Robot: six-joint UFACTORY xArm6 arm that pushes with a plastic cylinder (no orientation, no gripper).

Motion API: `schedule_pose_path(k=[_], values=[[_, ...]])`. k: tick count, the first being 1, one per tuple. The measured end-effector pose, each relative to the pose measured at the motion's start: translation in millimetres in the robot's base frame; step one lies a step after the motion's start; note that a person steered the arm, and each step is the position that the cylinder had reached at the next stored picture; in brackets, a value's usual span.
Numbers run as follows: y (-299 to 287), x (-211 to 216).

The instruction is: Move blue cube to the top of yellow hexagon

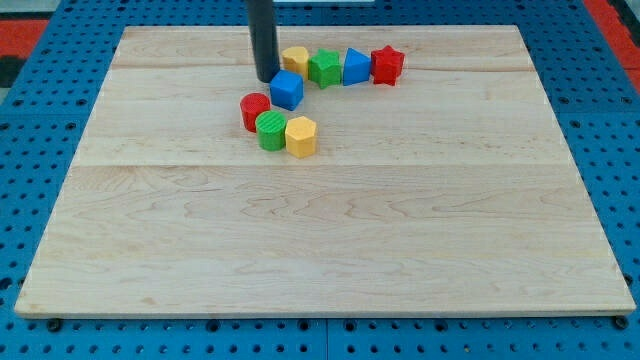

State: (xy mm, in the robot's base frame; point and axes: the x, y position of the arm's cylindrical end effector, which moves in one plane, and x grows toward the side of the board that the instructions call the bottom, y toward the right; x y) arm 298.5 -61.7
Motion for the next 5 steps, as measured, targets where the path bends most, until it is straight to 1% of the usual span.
schedule_pose_path(k=[2,5], values=[[-1.4,25.1],[-1.7,77.2]])
